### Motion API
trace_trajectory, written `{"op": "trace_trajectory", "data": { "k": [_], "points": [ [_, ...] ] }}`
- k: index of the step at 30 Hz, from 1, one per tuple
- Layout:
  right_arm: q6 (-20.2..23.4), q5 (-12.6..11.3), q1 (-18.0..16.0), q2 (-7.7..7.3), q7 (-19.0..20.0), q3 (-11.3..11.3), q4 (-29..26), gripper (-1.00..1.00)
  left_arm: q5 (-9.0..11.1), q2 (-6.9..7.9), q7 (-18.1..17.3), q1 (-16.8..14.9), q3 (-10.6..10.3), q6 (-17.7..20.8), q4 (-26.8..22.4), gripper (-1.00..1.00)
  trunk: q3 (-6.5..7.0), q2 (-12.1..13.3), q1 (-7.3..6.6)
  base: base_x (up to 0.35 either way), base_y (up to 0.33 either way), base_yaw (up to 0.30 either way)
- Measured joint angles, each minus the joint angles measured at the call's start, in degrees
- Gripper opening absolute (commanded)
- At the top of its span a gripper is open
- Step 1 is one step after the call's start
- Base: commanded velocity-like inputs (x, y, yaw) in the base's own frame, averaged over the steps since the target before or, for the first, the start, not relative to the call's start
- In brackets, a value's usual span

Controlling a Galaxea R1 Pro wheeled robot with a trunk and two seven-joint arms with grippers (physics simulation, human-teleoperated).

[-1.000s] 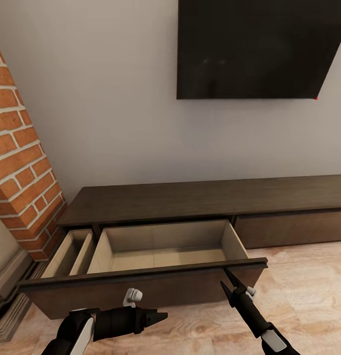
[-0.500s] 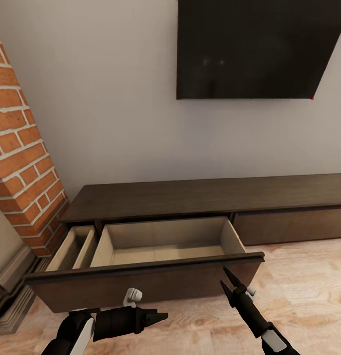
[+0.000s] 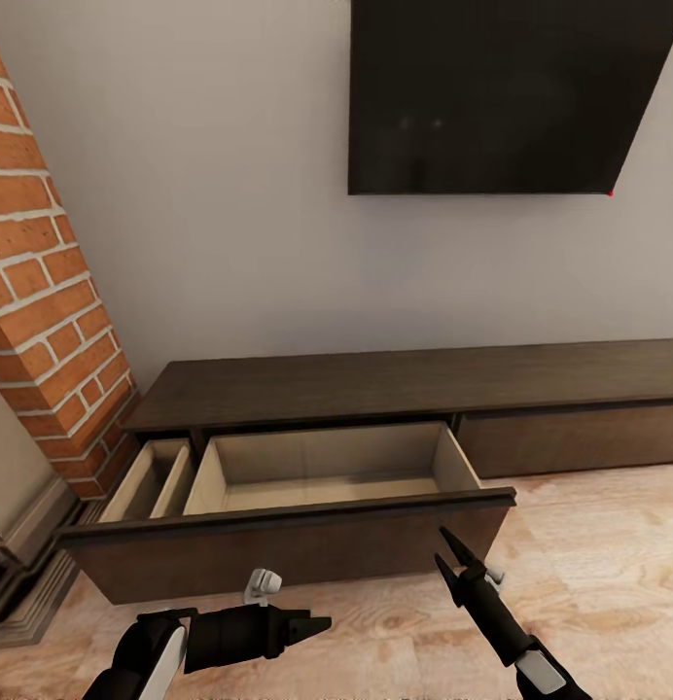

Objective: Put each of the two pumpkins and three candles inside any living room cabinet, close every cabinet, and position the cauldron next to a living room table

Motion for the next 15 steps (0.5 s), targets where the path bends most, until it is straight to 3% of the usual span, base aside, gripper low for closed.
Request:
{"op": "trace_trajectory", "data": {
  "k": [8, 15],
  "points": [
    [0.0, 0.0, 0.0, 0.00, -0.3, 0.0, 0.0, 1.00, 0.0, 0.00, 0.0, 0.0, 0.0, 0.0, 0.0, 1.00, 0.00, 0.0, -0.01, -0.030, 0.000, 0.000],
    [0.0, 0.0, 0.0, 0.00, -0.4, 0.0, 0.0, 1.00, -0.1, 0.00, 0.2, 0.0, 0.1, 0.0, 0.1, 1.00, 1.55, 0.1, -0.19, -0.003, 0.000, 0.000]
  ]
}}
